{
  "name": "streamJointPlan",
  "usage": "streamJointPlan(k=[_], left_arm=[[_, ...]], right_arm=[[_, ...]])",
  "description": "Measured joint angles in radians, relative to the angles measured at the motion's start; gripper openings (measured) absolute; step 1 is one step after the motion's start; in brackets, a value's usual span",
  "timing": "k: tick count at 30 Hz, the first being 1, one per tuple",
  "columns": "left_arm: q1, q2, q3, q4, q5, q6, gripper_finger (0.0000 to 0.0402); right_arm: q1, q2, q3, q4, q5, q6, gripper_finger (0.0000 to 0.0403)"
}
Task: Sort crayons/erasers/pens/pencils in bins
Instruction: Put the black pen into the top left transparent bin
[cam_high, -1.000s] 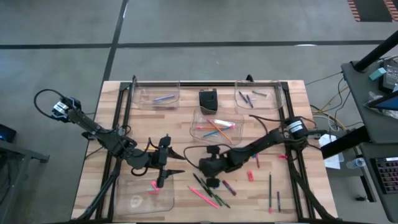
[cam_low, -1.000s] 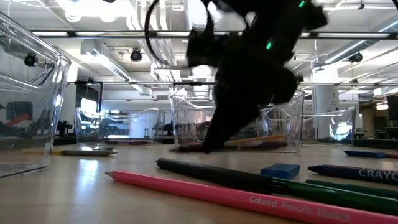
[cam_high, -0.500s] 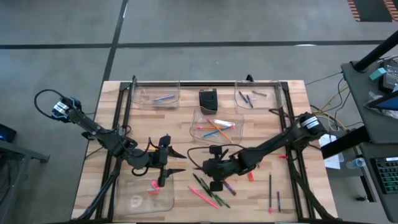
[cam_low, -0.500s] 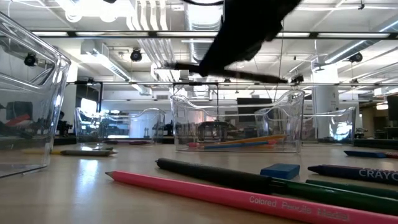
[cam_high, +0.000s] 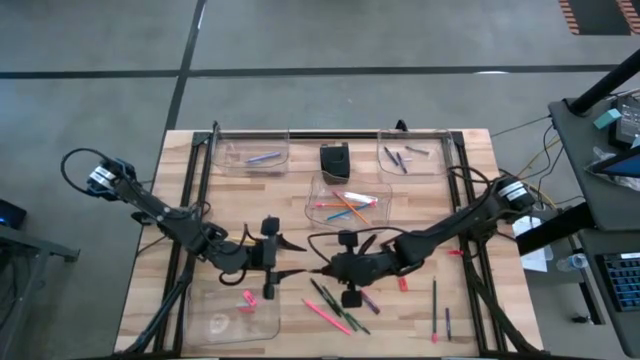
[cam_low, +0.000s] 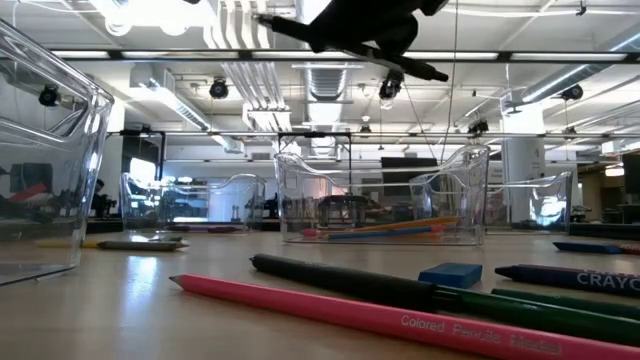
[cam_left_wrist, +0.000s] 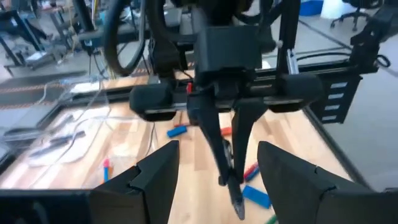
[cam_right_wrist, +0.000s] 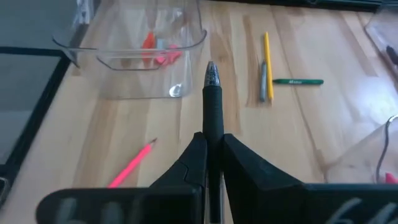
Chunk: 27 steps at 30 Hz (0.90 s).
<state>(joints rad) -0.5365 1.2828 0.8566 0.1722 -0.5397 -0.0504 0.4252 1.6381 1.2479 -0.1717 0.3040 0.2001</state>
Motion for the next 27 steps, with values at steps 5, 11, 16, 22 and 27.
streamJointPlan(k=[5,11,16,22,27], left_arm=[[0.017,0.025,0.005,0.003,0.026,0.029,0.0203],[0.021,0.027,0.004,0.003,0.158,0.004,0.0203],[0.032,0.060,0.008,0.002,0.177,0.004,0.0203],[0.053,0.091,0.032,0.002,0.216,0.004,0.0203],[0.061,0.087,0.027,-0.008,0.215,0.004,0.0203]], right_arm=[[0.000,-0.032,-0.030,0.035,-0.007,0.004,0.0022],[0.000,-0.047,-0.039,0.053,-0.006,0.008,0.0022],[-0.001,-0.047,-0.033,0.078,-0.006,-0.001,0.0022],[-0.007,-0.047,-0.032,0.159,-0.007,-0.022,0.0022],[-0.018,-0.048,-0.032,0.165,-0.008,-0.029,0.0022]])
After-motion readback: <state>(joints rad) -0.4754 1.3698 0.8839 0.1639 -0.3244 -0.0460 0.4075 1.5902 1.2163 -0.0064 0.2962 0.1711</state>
